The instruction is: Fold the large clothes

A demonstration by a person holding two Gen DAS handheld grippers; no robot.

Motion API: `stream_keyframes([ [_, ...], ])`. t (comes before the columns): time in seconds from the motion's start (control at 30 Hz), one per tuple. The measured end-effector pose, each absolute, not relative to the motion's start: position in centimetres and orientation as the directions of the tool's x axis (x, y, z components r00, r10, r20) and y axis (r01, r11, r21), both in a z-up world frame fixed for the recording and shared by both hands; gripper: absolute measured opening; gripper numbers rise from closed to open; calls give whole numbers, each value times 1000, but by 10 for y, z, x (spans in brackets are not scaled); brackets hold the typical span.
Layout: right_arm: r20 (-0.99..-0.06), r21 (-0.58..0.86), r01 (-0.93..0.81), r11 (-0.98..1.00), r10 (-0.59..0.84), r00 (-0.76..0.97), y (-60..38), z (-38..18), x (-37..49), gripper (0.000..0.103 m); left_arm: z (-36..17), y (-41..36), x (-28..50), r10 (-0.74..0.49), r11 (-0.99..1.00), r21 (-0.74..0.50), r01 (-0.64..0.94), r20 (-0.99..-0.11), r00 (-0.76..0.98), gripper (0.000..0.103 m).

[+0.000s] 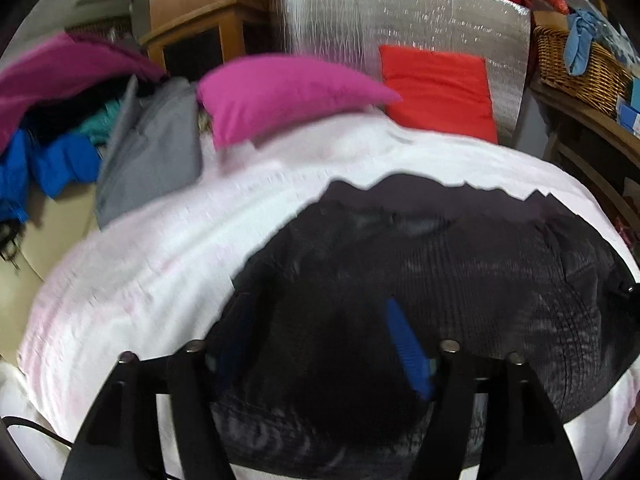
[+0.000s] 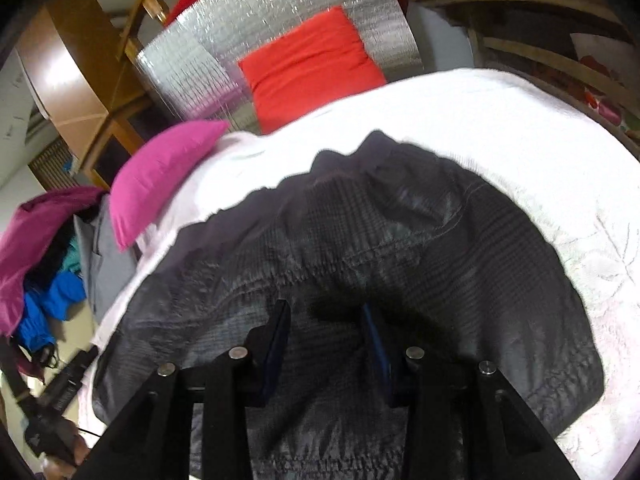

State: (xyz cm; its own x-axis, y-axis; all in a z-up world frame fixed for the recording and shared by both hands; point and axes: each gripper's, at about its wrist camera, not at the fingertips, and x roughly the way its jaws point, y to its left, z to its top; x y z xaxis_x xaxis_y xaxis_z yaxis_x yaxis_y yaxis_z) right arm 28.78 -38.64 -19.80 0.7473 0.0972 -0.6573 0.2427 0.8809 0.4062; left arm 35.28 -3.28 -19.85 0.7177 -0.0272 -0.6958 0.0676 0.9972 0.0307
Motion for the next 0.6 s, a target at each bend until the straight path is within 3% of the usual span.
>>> stream_keyframes([
  [0.13,-605,434,215,875,106,789,-396,-184,267,43,-204,-20,352,-4,1000,18,25,-719,695,69],
  [0.17,-597,441,216,871,105,795,-400,-182,262,51,-203,-15,352,3,1000,15,11,-718,696,69],
  [0.2,-590,449,232,863,92,802,-407,-179,255,66,-202,-7,352,15,1000,12,-9,-717,696,69],
  [0.23,-585,457,251,853,76,808,-414,-178,248,72,-201,0,353,27,1000,10,-28,-719,695,69],
  [0.37,-560,492,327,807,6,829,-452,-174,223,74,-208,39,363,49,993,-29,-110,-763,644,79],
  [0.53,-564,597,397,697,14,826,-502,-190,208,74,-231,82,375,-169,931,-318,-177,-809,564,79],
  [0.57,-567,604,398,691,22,823,-505,-193,210,74,-234,83,376,-189,924,-339,-179,-809,556,70],
  [0.6,-574,607,401,686,30,818,-507,-196,214,74,-238,83,378,-208,918,-354,-179,-813,544,53],
])
